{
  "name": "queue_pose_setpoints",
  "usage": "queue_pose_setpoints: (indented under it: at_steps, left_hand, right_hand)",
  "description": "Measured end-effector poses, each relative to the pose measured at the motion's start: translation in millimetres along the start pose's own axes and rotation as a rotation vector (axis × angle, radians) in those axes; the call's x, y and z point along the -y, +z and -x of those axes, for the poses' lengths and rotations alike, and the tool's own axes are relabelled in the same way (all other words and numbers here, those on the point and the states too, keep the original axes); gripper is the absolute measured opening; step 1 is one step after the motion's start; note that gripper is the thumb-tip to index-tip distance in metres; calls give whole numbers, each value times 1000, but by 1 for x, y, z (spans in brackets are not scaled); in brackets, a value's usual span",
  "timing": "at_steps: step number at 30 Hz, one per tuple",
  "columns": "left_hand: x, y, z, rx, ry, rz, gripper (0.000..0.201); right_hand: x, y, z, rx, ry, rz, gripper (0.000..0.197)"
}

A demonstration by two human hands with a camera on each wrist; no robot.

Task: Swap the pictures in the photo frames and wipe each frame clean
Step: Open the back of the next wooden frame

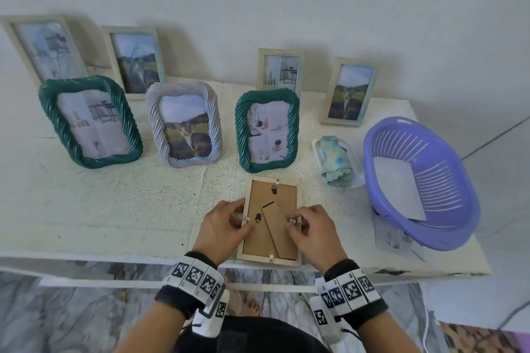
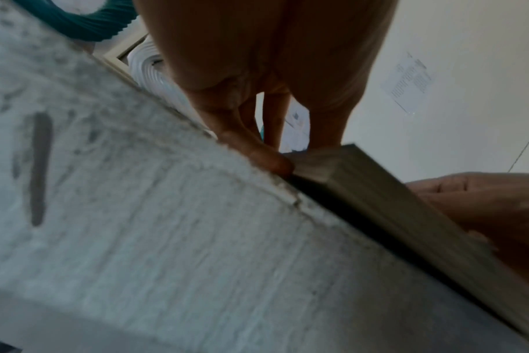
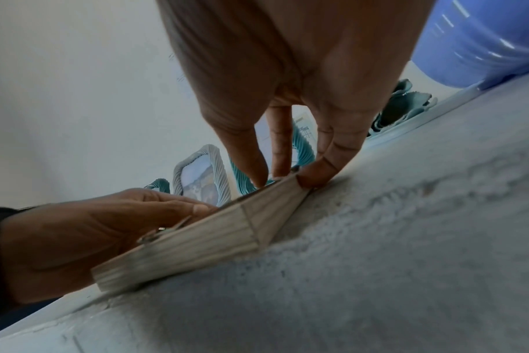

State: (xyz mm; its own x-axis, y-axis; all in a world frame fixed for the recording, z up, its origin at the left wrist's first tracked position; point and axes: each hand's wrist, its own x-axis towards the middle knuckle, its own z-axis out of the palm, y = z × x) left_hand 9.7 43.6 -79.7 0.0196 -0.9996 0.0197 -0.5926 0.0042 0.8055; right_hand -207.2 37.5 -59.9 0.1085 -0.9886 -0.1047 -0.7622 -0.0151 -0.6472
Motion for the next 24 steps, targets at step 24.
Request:
queue_pose_setpoints:
  at_steps: [24]
  left_hand:
    - [10,8,-2,-61,-52,-23,37]
  right_hand:
    - [17,-27,-44,99,-123,268,38]
